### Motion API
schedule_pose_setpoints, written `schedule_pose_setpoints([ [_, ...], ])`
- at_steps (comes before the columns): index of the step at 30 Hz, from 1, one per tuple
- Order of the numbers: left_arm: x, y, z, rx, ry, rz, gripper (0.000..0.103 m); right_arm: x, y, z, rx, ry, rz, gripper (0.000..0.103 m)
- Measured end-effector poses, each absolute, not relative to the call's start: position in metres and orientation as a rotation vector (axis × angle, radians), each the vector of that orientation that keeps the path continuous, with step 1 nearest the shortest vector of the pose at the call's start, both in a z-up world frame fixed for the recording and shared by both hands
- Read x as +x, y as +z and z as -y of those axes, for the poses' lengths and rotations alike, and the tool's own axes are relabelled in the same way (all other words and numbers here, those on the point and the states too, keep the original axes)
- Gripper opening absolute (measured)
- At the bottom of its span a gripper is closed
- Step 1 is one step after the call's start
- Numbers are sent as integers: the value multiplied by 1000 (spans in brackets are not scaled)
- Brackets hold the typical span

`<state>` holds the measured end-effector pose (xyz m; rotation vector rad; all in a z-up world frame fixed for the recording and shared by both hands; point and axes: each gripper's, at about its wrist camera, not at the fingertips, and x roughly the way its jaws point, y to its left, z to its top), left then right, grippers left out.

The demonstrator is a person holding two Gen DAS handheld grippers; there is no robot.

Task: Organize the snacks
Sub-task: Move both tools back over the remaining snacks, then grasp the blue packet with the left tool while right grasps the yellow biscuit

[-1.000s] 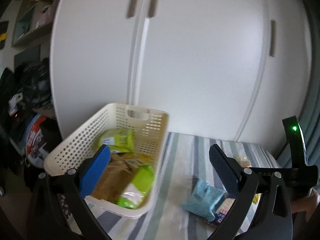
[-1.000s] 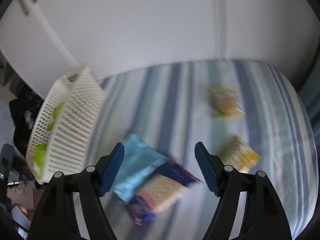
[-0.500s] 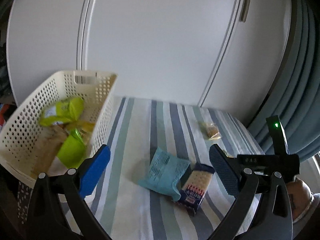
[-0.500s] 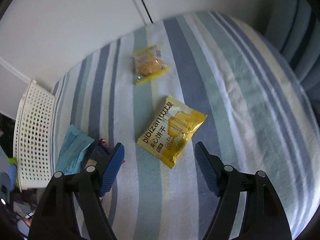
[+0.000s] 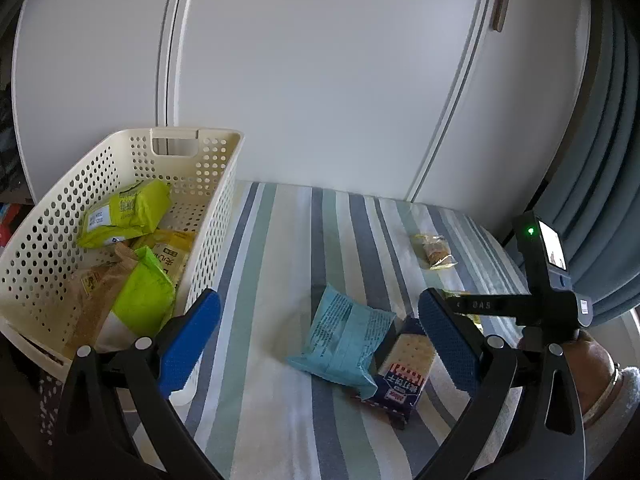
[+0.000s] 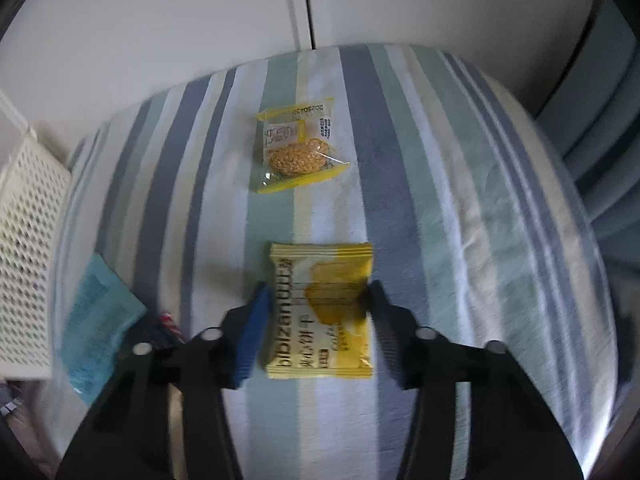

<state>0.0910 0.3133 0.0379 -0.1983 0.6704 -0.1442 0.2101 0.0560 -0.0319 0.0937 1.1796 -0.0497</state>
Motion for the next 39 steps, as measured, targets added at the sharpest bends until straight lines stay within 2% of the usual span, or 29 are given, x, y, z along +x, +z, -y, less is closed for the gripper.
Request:
schedule_pose_setpoints([
  [18,102,22,-270,-6,-258,-709,100,155,-18,-42,118,76,-1079,46],
  [23,112,10,-255,55,-292,-767,100,162,-20,-33,193,113,-1081,46],
  [32,144,-14,-263,-27,-268,-945,100,167,-23,-29,251,172,-1082,47],
  [39,160,-31,-243,118,-248,-1046,100,169,-25,-26,261,193,-1082,47],
])
